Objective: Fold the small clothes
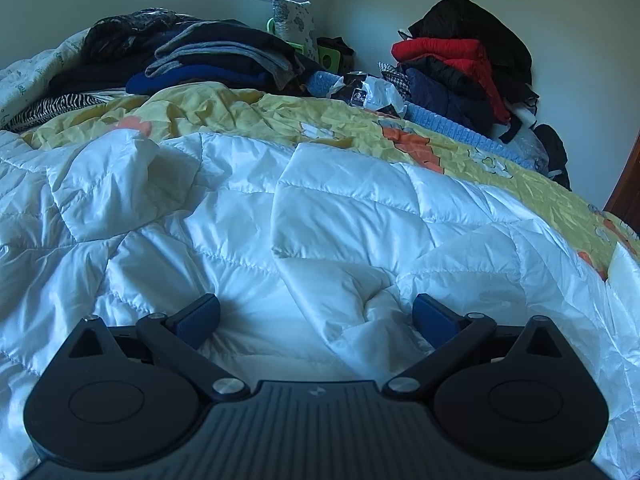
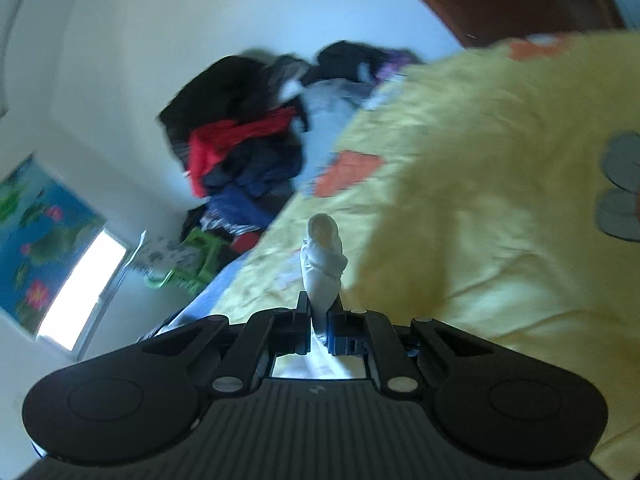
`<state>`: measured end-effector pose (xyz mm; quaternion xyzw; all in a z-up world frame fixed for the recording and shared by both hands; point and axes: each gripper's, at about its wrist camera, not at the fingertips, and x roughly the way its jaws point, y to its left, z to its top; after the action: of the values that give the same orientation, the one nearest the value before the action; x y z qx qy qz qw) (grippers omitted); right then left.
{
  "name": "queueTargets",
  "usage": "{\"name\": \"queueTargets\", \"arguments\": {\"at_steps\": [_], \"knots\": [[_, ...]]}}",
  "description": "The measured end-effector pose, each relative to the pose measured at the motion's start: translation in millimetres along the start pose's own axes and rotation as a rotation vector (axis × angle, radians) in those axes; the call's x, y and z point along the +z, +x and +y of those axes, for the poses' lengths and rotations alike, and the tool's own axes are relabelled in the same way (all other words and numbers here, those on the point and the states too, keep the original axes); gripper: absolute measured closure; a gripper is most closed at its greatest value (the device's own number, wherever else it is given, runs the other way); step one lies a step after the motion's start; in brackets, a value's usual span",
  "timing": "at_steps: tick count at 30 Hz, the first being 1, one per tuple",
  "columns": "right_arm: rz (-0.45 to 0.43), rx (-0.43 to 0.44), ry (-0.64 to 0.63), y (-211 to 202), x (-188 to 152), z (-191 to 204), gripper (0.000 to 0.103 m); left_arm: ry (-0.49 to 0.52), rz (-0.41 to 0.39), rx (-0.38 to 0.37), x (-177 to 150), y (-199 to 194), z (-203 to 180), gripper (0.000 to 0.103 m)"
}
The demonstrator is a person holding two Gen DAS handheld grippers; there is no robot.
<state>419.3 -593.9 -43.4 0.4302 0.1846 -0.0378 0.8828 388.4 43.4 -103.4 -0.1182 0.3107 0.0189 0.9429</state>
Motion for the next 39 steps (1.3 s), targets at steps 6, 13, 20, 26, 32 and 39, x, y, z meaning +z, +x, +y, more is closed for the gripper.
{"name": "queueTargets", "arguments": {"at_steps": [6, 13, 20, 26, 32, 39], "knots": [[0.045, 0.033, -0.047, 3.0, -10.8, 30.1, 0.091, -0.016, -0.006, -0.013, -0.1, -1.5, 2.5, 0.0], [0.139, 0.102, -0.096, 11.1, -47.4, 72.2, 0.091, -0.042, -0.014, -0.033, 0.1, -2.4, 7.1, 0.0], [0.216, 0.187, -0.15, 18.3, -89.0, 123.1, 0.091, -0.071, -0.024, -0.055, -0.4, -4.1, 12.3, 0.0], [0.309, 0.267, -0.191, 15.6, -127.6, 170.9, 0.091, -0.094, -0.032, -0.074, -0.1, -4.6, 16.2, 0.0], [0.405, 0.329, -0.249, 12.0, -179.0, 211.8, 0.091, -0.113, -0.038, -0.088, -0.2, -5.1, 19.2, 0.0], [0.524, 0.371, -0.273, 18.8, -252.9, 255.2, 0.091, -0.137, -0.046, -0.105, -0.4, -6.1, 22.9, 0.0]]}}
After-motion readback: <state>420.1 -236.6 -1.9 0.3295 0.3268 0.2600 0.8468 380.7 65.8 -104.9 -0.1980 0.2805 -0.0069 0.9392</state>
